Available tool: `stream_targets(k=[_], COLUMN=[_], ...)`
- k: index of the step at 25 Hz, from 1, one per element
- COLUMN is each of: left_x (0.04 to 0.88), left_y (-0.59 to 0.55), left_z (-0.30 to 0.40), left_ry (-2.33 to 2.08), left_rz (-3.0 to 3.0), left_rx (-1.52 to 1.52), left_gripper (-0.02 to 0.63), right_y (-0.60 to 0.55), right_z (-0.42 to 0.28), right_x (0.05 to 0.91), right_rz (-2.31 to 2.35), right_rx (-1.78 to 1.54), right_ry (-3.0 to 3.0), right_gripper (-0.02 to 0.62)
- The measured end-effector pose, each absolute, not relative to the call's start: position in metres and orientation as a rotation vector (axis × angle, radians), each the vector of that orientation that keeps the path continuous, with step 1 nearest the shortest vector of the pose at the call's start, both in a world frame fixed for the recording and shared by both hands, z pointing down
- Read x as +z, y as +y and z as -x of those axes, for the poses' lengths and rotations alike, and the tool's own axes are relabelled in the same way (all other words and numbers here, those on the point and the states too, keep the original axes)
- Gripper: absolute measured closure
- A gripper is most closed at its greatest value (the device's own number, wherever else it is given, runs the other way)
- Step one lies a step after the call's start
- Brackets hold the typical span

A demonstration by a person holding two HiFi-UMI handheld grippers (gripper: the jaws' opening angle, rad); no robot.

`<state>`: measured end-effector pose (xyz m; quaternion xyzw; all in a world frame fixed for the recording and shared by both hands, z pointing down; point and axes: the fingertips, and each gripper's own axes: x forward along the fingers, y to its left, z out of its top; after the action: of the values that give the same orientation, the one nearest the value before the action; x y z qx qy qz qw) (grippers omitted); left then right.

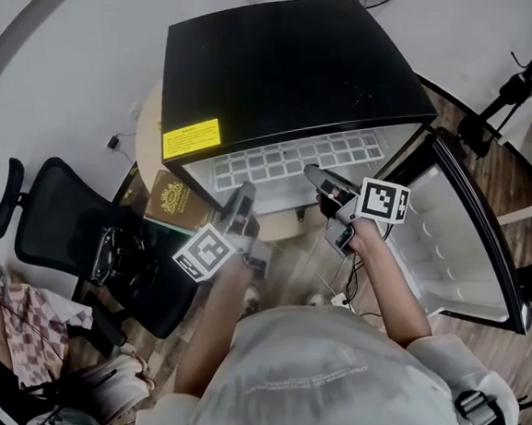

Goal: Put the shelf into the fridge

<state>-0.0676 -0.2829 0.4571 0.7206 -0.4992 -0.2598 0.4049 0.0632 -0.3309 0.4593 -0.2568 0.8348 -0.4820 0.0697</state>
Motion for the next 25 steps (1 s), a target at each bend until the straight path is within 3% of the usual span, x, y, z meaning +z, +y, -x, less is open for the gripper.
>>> stream_targets(k=[25], left_x=[0.459], left_y=[-0.31], left_z=[0.076], left_ry=[-1.328], left_rz=[-1.707], left_rx=[-0.728], left_gripper=[0.532], right_y=[-0.359], right_z=[-0.051], right_x=[0.458], right_rz=[0.818], right_rx=[-1.376], right_ry=[2.51], right_gripper=[0.483])
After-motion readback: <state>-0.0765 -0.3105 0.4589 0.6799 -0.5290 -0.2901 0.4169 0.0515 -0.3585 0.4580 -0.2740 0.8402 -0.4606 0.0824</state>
